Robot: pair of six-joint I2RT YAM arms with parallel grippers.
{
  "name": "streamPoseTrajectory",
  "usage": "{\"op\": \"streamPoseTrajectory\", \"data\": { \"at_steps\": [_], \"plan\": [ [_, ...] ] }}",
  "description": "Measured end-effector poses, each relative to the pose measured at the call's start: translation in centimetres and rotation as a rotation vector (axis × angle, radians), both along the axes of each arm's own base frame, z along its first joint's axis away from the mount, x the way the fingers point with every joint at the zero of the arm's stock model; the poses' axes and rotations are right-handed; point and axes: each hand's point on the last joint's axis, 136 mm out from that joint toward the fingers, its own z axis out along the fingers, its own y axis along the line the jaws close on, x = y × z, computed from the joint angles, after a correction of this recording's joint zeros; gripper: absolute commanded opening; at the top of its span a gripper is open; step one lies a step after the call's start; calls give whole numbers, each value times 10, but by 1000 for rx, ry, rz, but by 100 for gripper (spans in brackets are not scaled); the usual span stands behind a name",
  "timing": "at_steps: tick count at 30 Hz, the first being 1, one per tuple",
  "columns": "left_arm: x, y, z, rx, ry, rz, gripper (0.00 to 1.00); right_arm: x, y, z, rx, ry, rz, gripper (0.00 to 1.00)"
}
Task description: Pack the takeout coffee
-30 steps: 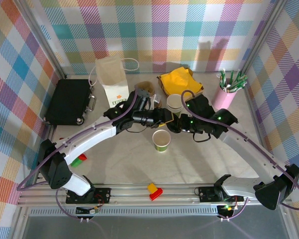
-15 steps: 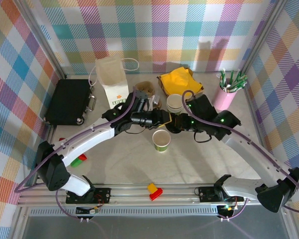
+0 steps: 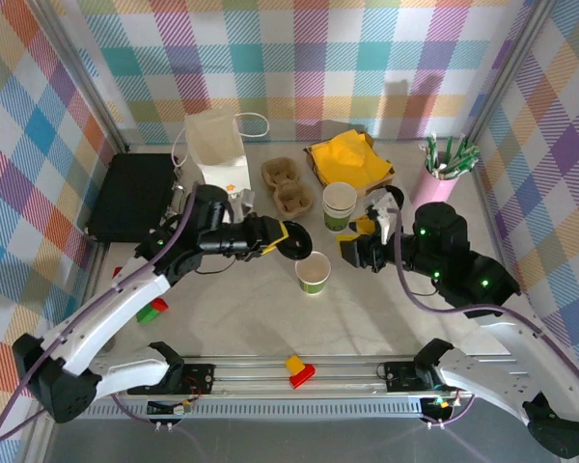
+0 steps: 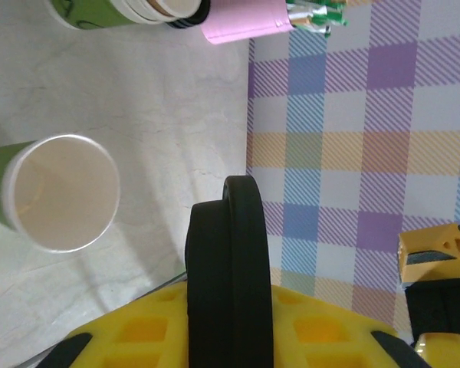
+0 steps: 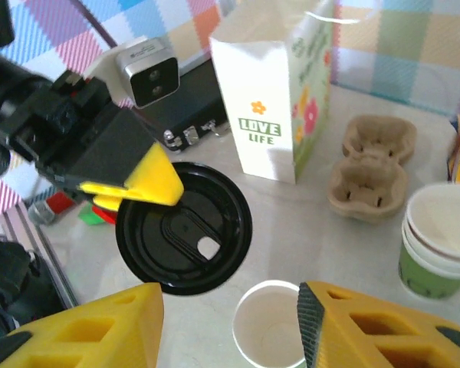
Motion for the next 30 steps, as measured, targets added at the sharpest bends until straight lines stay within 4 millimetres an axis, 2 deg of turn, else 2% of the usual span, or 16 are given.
{"op": "streamPoseTrajectory", "data": {
  "at_steps": [5,10,14,19,24,27,30],
  "plan": [
    [-11,31,14,-25,-15,75,22,-24,30,-22,-56,-135,172,51],
    [-23,66,23,-40,-32,188,20,-43,58,-30,-113,-303,288,54],
    [-38,88,20,-51,9,280,23,-51,80,-34,-164,-445,338,56],
    [-49,103,12,-65,73,355,23,-53,107,-40,-235,-600,368,58],
    [-52,107,1,-72,138,395,24,-46,137,-54,-310,-692,352,56],
    [-52,107,0,-80,162,406,24,-44,148,-63,-337,-712,355,54],
    [-53,107,-1,-89,184,416,23,-42,153,-62,-333,-729,340,51]
  ]
}}
